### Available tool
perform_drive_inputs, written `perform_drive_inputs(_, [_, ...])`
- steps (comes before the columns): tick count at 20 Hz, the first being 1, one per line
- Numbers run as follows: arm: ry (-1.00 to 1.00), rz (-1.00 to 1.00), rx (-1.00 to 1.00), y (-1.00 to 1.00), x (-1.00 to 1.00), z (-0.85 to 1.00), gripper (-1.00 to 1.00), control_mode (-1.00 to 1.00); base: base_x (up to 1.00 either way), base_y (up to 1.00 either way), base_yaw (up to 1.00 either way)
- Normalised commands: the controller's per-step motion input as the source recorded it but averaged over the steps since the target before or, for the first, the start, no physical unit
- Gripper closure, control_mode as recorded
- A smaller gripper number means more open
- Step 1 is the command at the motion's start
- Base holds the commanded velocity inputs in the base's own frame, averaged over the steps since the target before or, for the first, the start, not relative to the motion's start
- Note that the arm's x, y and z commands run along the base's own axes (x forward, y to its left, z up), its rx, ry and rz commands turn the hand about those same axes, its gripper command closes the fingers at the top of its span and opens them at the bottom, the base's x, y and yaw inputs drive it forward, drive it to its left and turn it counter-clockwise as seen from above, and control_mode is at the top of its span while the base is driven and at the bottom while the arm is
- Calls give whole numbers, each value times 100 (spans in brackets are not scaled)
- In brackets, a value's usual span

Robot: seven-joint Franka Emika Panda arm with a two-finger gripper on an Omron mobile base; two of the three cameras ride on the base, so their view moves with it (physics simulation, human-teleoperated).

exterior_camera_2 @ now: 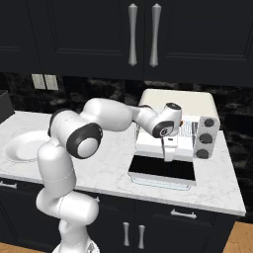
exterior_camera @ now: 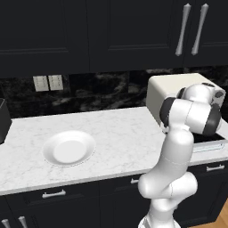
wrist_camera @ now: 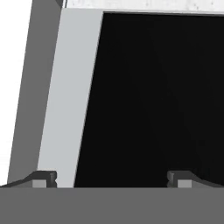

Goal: Pick up the kebab skewer and baguette bread, and place them inside the toaster oven. Close the toaster oven door and start by setting the timer.

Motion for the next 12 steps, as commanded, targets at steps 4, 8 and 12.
perform_drive_inputs(4, [0, 0, 0, 0, 3, 0, -100, -100, 0, 0, 0])
perform_drive_inputs(8, [0, 0, 0, 0, 0, 0, -100, -100, 0, 0, 0])
perform_drive_inputs(12, [0, 0, 0, 0, -19, 0, -100, -100, 0, 0, 0])
